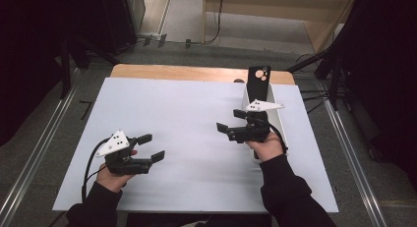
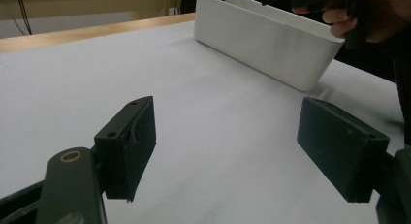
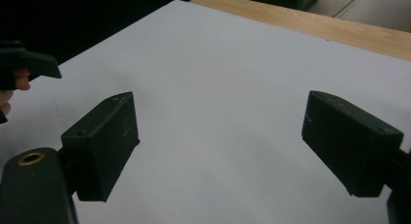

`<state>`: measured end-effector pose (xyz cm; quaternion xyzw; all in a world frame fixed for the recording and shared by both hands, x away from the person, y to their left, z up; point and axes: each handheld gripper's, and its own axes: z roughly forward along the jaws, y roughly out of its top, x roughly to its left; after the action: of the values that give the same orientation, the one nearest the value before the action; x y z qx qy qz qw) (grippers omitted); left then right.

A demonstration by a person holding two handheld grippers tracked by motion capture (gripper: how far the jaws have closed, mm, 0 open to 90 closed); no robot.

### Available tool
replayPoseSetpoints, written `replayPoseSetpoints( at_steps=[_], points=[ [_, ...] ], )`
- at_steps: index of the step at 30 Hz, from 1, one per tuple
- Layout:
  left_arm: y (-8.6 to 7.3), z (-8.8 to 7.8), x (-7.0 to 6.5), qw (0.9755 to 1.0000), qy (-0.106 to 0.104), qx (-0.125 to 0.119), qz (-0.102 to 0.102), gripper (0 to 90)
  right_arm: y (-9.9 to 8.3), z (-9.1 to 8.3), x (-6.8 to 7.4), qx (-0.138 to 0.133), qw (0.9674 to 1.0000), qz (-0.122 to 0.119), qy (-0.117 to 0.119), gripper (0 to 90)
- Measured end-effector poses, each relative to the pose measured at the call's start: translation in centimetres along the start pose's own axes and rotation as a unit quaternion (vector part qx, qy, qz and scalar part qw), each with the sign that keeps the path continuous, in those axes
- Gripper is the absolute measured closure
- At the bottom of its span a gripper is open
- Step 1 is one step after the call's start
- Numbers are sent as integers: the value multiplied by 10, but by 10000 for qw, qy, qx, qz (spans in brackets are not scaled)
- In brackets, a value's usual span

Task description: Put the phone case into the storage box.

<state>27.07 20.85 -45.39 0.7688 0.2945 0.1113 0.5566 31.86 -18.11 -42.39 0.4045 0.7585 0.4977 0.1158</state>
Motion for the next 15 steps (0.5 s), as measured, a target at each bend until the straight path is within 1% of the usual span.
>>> replayPoseSetpoints(
  at_steps=[1, 5, 8, 12, 15],
  points=[
    [0, 0, 0, 10000, -2, 1, 6, 215, -1, 0, 1, -22, 10000, -19, 61, 117],
    [0, -1, 0, 10000, 1, 0, 14, 216, -7, -2, 4, -39, 9998, -69, 170, 118],
    [0, -1, 0, 10000, -3, -1, 16, 216, -11, -4, 6, 32, 9997, -102, 201, 117],
    [0, -1, 0, 10000, -2, 1, 19, 216, -16, -7, 8, 169, 9991, -80, 369, 118],
    [0, -1, 0, 10000, -4, -3, 14, 216, -22, -7, 10, 269, 9985, -154, 443, 118]
  ],
)
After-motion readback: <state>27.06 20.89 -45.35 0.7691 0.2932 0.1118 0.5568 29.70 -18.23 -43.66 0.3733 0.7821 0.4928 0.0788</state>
